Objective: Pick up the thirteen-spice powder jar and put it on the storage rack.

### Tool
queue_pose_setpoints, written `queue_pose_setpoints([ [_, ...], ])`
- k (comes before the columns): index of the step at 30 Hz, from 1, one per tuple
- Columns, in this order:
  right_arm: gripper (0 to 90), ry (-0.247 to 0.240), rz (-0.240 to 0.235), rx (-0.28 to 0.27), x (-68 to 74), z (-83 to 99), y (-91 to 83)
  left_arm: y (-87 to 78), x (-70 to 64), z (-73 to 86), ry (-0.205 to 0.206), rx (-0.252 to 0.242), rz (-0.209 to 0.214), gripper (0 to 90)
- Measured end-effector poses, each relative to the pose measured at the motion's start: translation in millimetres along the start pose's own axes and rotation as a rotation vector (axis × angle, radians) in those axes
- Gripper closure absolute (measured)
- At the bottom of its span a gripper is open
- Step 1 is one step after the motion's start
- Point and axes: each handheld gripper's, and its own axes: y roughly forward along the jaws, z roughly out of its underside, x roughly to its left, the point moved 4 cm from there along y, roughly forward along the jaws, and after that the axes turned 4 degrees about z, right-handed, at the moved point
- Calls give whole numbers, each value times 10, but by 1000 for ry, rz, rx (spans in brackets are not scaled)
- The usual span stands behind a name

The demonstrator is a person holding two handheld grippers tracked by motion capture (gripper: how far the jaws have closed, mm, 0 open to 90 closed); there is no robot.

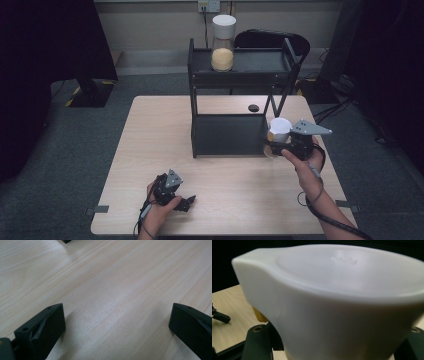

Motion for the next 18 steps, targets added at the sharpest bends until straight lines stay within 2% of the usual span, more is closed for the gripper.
queue_pose_setpoints([
  [11,308,-36,-33,-2,58,-304,130,0,0,0,0,0,0,0],
  [18,308,-37,-48,-2,42,-462,178,0,-1,0,0,0,0,0],
])
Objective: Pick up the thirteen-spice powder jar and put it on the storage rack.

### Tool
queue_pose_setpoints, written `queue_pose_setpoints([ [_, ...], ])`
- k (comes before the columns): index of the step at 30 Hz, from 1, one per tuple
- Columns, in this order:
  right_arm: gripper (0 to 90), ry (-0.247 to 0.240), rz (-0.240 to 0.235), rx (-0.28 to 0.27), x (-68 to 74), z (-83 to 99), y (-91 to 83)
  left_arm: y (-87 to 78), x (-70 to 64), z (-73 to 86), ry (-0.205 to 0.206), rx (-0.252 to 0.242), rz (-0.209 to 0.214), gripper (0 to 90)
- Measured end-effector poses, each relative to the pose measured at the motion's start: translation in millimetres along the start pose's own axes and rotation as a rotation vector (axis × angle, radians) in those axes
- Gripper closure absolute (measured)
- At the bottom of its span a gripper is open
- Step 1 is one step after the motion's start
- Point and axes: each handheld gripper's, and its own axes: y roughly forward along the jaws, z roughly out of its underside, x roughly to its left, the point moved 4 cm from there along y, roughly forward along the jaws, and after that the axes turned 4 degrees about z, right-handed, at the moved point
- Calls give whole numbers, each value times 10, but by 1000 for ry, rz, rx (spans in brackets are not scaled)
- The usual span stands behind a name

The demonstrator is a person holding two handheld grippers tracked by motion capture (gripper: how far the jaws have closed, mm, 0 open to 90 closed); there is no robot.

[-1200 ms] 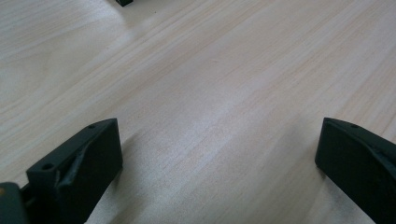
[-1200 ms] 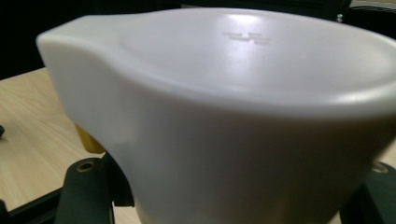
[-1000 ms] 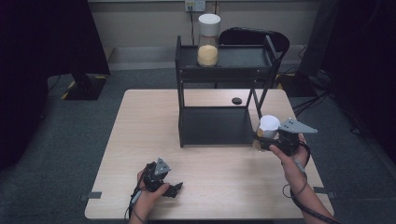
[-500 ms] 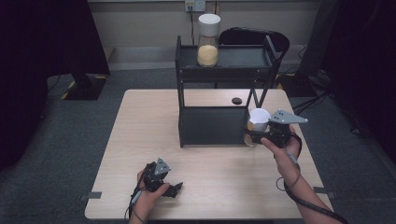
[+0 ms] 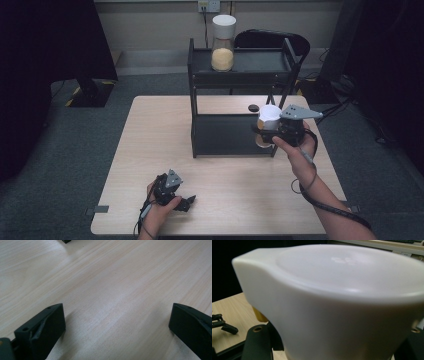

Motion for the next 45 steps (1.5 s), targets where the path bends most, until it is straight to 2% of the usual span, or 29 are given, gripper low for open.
queue_pose_setpoints([
  [9,308,4,-9,-6,-50,-266,72,0,0,0,0,0,0,0],
  [13,308,-23,-3,-7,-43,-412,105,0,0,0,0,0,0,0],
  [19,308,-21,-4,-11,-65,-581,140,0,0,0,0,0,0,0],
  [45,307,6,11,-42,-214,-1129,158,-1,1,-1,0,1,0,0],
])
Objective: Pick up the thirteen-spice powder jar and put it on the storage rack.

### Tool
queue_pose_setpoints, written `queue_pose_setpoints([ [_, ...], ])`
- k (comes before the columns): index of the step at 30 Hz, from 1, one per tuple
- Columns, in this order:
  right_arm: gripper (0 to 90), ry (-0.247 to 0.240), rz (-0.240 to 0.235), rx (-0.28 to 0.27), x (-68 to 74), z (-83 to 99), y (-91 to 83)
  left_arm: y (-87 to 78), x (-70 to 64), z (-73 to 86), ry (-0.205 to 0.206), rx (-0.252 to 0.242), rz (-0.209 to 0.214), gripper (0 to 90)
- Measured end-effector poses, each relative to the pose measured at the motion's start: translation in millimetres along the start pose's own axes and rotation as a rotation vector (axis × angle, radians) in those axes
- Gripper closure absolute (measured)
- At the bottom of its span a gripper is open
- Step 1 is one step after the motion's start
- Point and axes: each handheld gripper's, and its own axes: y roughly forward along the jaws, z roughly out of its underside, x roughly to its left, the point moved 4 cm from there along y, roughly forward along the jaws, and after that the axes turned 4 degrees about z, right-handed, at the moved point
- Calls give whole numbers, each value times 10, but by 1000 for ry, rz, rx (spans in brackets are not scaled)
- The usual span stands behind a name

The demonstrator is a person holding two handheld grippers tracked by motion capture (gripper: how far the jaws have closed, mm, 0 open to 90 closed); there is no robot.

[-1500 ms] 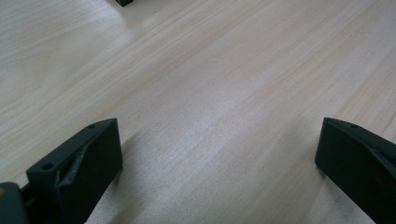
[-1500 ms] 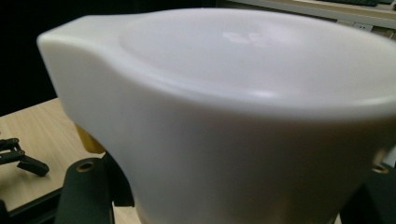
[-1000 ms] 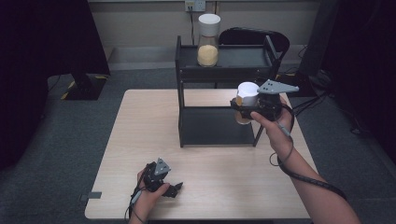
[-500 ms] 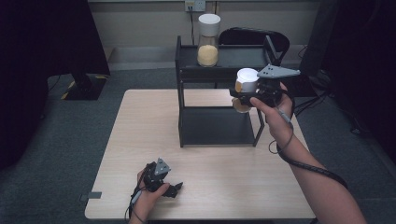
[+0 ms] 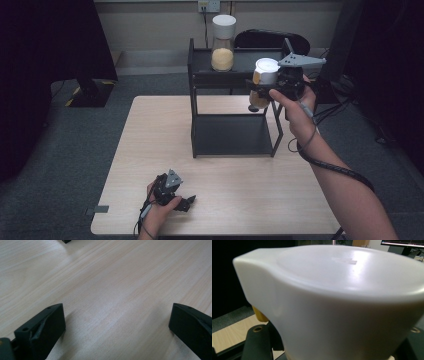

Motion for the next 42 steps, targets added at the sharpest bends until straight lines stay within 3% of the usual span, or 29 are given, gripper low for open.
queue_pose_setpoints([
  [23,307,13,20,-19,-114,-533,9,0,1,0,1,1,0,0],
  [33,307,28,64,-35,-203,-688,145,-1,2,-1,1,1,1,0],
  [42,307,14,110,-26,-273,-748,393,0,1,0,1,1,0,0],
])
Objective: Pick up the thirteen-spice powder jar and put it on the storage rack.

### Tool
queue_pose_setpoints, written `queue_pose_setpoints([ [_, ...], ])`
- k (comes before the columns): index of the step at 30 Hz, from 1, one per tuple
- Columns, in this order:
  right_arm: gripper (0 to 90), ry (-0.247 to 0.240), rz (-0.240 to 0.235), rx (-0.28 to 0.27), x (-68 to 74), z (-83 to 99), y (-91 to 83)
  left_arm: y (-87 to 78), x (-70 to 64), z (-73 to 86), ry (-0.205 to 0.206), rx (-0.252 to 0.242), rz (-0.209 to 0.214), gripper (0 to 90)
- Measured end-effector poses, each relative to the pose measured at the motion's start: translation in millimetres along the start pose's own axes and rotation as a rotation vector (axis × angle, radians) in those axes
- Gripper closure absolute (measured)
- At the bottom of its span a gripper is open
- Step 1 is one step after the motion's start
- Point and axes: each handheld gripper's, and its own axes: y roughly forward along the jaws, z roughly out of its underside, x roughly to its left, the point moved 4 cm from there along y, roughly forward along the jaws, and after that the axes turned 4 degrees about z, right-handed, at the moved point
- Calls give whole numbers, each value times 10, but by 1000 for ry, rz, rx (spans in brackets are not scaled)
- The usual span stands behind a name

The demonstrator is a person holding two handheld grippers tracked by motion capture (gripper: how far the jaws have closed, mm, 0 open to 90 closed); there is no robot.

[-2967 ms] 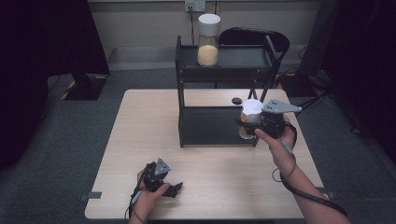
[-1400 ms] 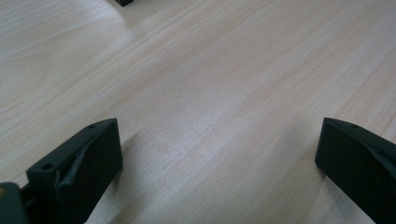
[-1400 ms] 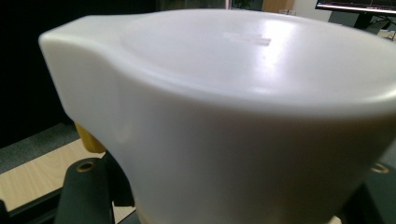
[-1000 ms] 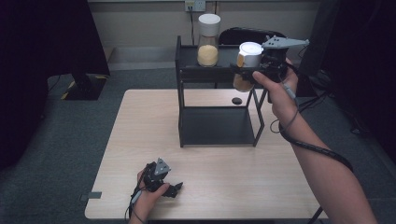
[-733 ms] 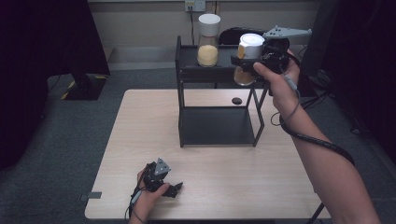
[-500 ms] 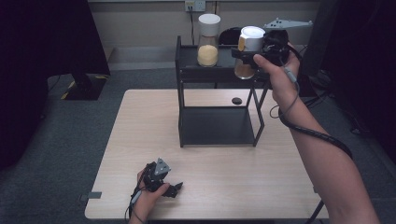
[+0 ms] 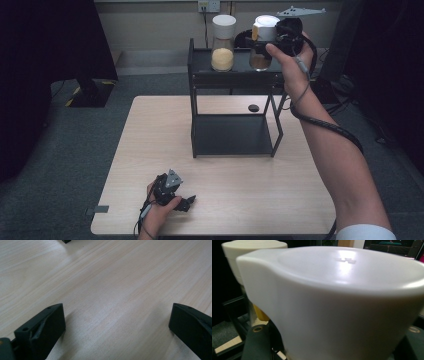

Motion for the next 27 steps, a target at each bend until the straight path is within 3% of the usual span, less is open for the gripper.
queue_pose_setpoints([
  [12,307,-2,21,23,-8,-9,242,-2,-9,3,-4,-1,-4,0],
  [27,305,5,10,18,-29,25,275,-2,-12,4,-6,-1,-6,0],
])
